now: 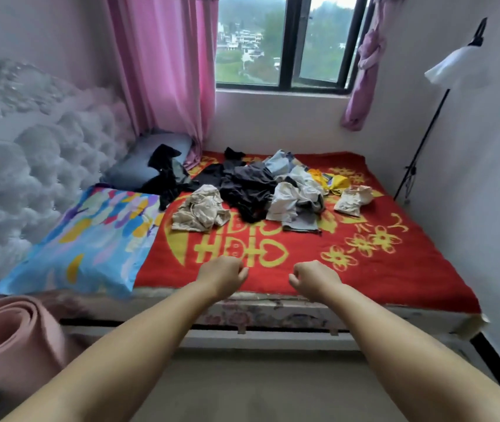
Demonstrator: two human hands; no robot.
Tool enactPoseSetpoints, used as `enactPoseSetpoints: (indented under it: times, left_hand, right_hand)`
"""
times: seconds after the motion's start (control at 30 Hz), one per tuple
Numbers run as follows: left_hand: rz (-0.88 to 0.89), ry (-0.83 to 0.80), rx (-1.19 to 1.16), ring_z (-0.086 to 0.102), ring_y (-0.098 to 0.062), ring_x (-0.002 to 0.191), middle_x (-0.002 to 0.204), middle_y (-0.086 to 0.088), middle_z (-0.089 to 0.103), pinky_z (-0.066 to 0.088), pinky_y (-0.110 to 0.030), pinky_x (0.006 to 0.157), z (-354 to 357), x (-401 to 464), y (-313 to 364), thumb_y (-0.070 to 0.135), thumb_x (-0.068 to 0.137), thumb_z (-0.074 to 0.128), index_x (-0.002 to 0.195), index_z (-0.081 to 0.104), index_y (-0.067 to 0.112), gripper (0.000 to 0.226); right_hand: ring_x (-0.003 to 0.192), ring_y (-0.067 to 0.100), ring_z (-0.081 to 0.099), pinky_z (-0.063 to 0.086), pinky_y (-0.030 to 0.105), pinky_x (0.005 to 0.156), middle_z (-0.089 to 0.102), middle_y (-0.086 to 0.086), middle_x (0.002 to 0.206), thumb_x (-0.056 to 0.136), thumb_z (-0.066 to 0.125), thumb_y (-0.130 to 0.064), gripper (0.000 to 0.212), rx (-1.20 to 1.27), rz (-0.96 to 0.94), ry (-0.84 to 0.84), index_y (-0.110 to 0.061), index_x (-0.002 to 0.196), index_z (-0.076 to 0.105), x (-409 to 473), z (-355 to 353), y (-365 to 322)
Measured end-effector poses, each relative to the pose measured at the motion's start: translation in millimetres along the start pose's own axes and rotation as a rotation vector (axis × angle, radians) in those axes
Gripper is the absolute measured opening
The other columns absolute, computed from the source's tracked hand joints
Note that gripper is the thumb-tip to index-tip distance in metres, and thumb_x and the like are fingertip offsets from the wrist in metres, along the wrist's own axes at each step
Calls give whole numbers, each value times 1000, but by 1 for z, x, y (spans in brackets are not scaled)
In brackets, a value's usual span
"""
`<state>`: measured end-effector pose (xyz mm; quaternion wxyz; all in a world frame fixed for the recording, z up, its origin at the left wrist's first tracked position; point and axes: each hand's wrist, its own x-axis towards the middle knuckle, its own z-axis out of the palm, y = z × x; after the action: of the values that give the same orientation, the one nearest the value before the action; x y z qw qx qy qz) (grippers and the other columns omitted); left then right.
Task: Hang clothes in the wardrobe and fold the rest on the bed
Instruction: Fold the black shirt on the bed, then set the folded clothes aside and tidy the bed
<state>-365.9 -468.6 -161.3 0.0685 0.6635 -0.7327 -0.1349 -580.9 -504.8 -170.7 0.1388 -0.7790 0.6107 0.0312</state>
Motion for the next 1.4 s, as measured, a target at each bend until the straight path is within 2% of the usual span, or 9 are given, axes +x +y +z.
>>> enactPoseSetpoints:
  times: [0.23, 0.47, 0.57, 0.67, 0.8, 0.97, 1.17, 1.3, 1.4]
  left_hand:
    - [58, -80, -14, 36, -14, 52, 61, 3, 42, 24, -25, 46, 17, 102, 51, 33, 100, 41, 59, 39, 17, 44]
    - [70, -143, -24, 50, -24, 62, 68, -3, 54, 32, -26, 51, 34, 207, 40, 34, 100, 41, 70, 52, 11, 39]
    - [78, -122, -16, 59, -30, 75, 73, -5, 55, 35, -28, 55, 26, 269, 27, 33, 99, 41, 73, 54, 9, 38]
    - [76, -156, -7, 61, -28, 80, 80, -4, 60, 39, -29, 59, 14, 333, 11, 35, 99, 41, 86, 63, 8, 38]
    - [80, -165, -22, 54, -26, 67, 67, -1, 50, 36, -29, 57, 6, 408, -12, 33, 99, 41, 71, 50, 11, 36]
    - [41, -259, -35, 42, -16, 51, 59, 2, 44, 28, -25, 48, 42, 461, -36, 30, 100, 39, 64, 40, 13, 39]
    - [-87, -368, -56, 35, -17, 53, 60, 2, 38, 25, -28, 49, 99, 511, -71, 29, 98, 39, 62, 36, 15, 39]
    - [-196, -435, -85, 43, -18, 57, 67, 2, 49, 33, -28, 54, 135, 558, -92, 27, 98, 39, 74, 51, 11, 32]
    - [-233, -480, -80, 45, -17, 59, 74, 0, 56, 31, -27, 50, 167, 591, -99, 24, 98, 38, 79, 55, 9, 30]
  right_hand:
    - [79, 22, 60, 40, 28, 58, 61, 1, 88, 97, 41, -39, 32, 38, 101, 11, -14, 94, 60, 48, -11, 80]
    - [76, 23, 59, 42, 28, 61, 60, 1, 87, 98, 39, -40, 32, 1, 143, -41, -16, 94, 59, 145, -8, 114]
    - [84, 26, 65, 43, 29, 65, 65, 4, 96, 97, 39, -40, 33, -11, 166, -15, -16, 99, 62, 206, -19, 121]
    - [95, 29, 62, 42, 31, 68, 66, 6, 105, 96, 40, -40, 33, -15, 192, -5, -17, 102, 63, 269, -35, 127]
    - [100, 30, 61, 40, 31, 69, 65, 6, 108, 96, 40, -39, 33, 6, 197, 21, -17, 103, 63, 340, -47, 131]
    - [102, 30, 60, 43, 34, 75, 64, 6, 111, 96, 40, -38, 32, 0, 195, -104, -18, 106, 62, 401, -18, 139]
    - [101, 28, 60, 42, 31, 72, 65, 4, 111, 95, 38, -35, 32, 8, 166, -249, -19, 107, 63, 480, 31, 163]
    - [102, 29, 60, 40, 32, 71, 64, 6, 111, 95, 38, -32, 30, 37, 100, -345, -18, 105, 63, 541, 66, 175]
    - [102, 31, 60, 40, 32, 72, 64, 8, 112, 95, 39, -29, 31, 43, 61, -408, -16, 107, 64, 583, 93, 188]
